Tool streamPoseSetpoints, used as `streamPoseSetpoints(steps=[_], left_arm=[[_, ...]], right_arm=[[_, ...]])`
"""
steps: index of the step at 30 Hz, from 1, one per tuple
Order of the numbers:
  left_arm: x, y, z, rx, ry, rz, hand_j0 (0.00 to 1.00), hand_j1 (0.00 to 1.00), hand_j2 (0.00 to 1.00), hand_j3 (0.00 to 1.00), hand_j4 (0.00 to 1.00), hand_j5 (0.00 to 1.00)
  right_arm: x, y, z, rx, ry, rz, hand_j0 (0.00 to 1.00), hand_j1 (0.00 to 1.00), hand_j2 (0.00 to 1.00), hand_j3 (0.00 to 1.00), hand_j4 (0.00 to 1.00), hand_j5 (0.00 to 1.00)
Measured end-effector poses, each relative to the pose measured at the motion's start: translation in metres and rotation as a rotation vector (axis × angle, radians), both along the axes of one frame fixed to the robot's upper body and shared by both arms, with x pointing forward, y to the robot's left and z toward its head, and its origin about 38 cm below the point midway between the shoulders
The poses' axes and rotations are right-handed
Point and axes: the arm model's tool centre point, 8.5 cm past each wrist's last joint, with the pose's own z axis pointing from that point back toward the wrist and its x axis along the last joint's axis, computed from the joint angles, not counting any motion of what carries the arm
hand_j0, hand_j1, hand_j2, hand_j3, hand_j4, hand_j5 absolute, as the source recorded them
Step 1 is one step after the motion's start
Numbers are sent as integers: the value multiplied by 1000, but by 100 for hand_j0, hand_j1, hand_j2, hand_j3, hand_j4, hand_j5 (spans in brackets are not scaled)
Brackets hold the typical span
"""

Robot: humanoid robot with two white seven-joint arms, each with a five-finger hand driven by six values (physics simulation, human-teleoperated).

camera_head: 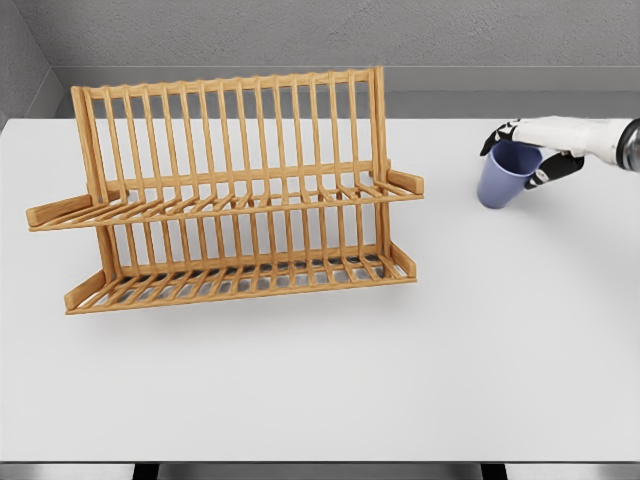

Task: Right arm put cup on second shelf

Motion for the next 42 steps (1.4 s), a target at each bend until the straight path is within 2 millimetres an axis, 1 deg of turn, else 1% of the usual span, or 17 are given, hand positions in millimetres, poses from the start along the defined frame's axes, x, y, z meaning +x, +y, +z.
streamPoseSetpoints(steps=[8, 13, 14, 22, 31, 33, 37, 42], left_arm=[[0, 0, 0, 0, 0, 0, 100, 100, 100, 100, 100, 100], [0, 0, 0, 0, 0, 0, 100, 100, 100, 100, 100, 100], [0, 0, 0, 0, 0, 0, 100, 100, 100, 100, 100, 100], [0, 0, 0, 0, 0, 0, 100, 100, 100, 100, 100, 100], [0, 0, 0, 0, 0, 0, 100, 100, 100, 100, 100, 100], [0, 0, 0, 0, 0, 0, 100, 100, 100, 100, 100, 100], [0, 0, 0, 0, 0, 0, 100, 100, 100, 100, 100, 100], [0, 0, 0, 0, 0, 0, 100, 100, 100, 100, 100, 100]], right_arm=[[2, -3, 14, -9, -27, 1, 64, 64, 64, 64, 64, 64], [2, -4, 17, -11, -33, 3, 64, 64, 64, 64, 64, 64], [3, -3, 21, -11, -41, 6, 64, 64, 64, 64, 64, 64], [-1, -2, 33, -21, -68, 24, 64, 64, 64, 64, 64, 64], [-7, -5, 54, -41, -110, 38, 64, 64, 64, 64, 64, 64], [-9, -4, 59, -42, -122, 47, 64, 64, 64, 64, 64, 64], [-12, -3, 75, -33, -163, 58, 64, 64, 64, 64, 64, 64], [-13, 0, 84, -28, -187, 68, 64, 64, 64, 64, 64, 64]])
